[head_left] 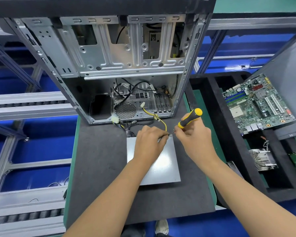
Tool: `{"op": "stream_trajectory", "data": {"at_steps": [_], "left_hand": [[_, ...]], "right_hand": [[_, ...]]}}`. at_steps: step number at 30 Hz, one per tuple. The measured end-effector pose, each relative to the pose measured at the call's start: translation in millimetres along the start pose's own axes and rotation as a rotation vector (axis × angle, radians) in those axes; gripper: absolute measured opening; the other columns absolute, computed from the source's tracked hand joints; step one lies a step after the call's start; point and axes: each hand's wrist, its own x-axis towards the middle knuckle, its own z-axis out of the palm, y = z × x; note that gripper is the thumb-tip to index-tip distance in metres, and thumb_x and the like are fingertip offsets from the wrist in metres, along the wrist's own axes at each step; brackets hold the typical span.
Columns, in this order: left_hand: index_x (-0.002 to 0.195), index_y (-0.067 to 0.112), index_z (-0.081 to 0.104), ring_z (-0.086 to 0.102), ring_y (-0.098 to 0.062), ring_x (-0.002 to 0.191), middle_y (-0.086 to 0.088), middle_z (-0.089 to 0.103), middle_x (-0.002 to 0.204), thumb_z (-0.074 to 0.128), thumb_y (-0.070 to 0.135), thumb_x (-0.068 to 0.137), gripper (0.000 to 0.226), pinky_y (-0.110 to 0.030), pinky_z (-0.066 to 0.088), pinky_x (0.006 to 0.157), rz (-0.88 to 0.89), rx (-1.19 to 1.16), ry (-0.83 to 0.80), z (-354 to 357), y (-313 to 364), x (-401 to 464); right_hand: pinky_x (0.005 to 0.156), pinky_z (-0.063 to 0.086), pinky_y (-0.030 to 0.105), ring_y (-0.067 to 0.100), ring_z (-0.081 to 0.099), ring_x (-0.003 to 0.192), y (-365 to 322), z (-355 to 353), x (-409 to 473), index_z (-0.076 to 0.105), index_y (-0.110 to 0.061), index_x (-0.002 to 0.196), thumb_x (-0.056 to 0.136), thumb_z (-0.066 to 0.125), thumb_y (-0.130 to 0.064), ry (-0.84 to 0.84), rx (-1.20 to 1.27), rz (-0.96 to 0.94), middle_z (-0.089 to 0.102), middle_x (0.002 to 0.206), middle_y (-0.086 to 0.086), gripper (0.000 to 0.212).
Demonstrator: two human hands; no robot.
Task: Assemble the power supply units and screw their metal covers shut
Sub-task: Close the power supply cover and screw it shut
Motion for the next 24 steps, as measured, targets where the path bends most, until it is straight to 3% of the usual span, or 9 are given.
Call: {"op": "stream_trajectory", "data": {"at_steps": [4,9,14,16,20,24], "left_hand": [[0.096,0.022,0.079,0.052,-0.025,0.092,0.008,0.073,0.094,0.071,0.024,0.09,0.01,-0.033,0.03,0.076,0.02,-0.017,0.011,-0.7,1.2,2.0],[0.094,0.019,0.079,0.052,-0.024,0.09,0.008,0.073,0.093,0.071,0.023,0.09,0.009,-0.038,0.038,0.078,0.051,-0.009,-0.011,-0.7,-0.2,2.7],[0.081,0.017,0.075,0.046,-0.022,0.078,0.007,0.068,0.079,0.072,0.02,0.086,0.007,-0.035,0.034,0.069,0.068,0.011,0.032,0.2,-0.4,2.4],[0.073,0.015,0.069,0.042,-0.02,0.074,0.005,0.064,0.072,0.075,0.018,0.083,0.012,-0.035,0.031,0.066,0.071,0.009,0.062,0.9,0.2,2.0],[0.072,0.012,0.067,0.044,-0.022,0.073,0.003,0.064,0.07,0.074,0.017,0.083,0.014,-0.037,0.034,0.066,0.077,0.008,0.076,1.7,0.2,2.0],[0.083,0.016,0.075,0.048,-0.023,0.078,0.006,0.067,0.074,0.069,0.024,0.089,0.012,-0.037,0.036,0.072,0.072,0.038,0.043,2.0,-1.2,2.4]], "right_hand": [[0.068,0.053,0.024,0.008,0.065,0.072,-6.8,-2.1,4.0,0.049,-0.027,0.094,0.09,0.067,-0.014,-0.065,-0.105,-0.037,0.067,0.075,-0.008,0.022],[0.073,0.056,0.04,0.014,0.066,0.072,-14.2,-3.7,11.4,0.052,-0.017,0.099,0.09,0.066,-0.014,-0.156,-0.246,-0.105,0.068,0.075,-0.005,0.017],[0.065,0.056,0.041,0.012,0.061,0.066,-18.9,-2.6,17.0,0.049,-0.019,0.096,0.089,0.068,-0.02,-0.19,-0.367,-0.152,0.062,0.069,-0.007,0.021],[0.061,0.054,0.044,0.019,0.059,0.063,-21.2,-1.7,18.4,0.042,-0.022,0.096,0.087,0.069,-0.021,-0.195,-0.398,-0.178,0.06,0.068,-0.003,0.028],[0.063,0.055,0.047,0.024,0.058,0.065,-23.3,0.2,22.0,0.035,-0.027,0.096,0.085,0.071,-0.025,-0.232,-0.464,-0.171,0.059,0.071,-0.001,0.038],[0.084,0.049,0.028,0.006,0.057,0.096,-42.4,-15.4,24.7,0.037,-0.036,0.127,0.076,0.079,-0.036,-0.307,-0.299,-0.271,0.051,0.11,-0.009,0.067]]}}
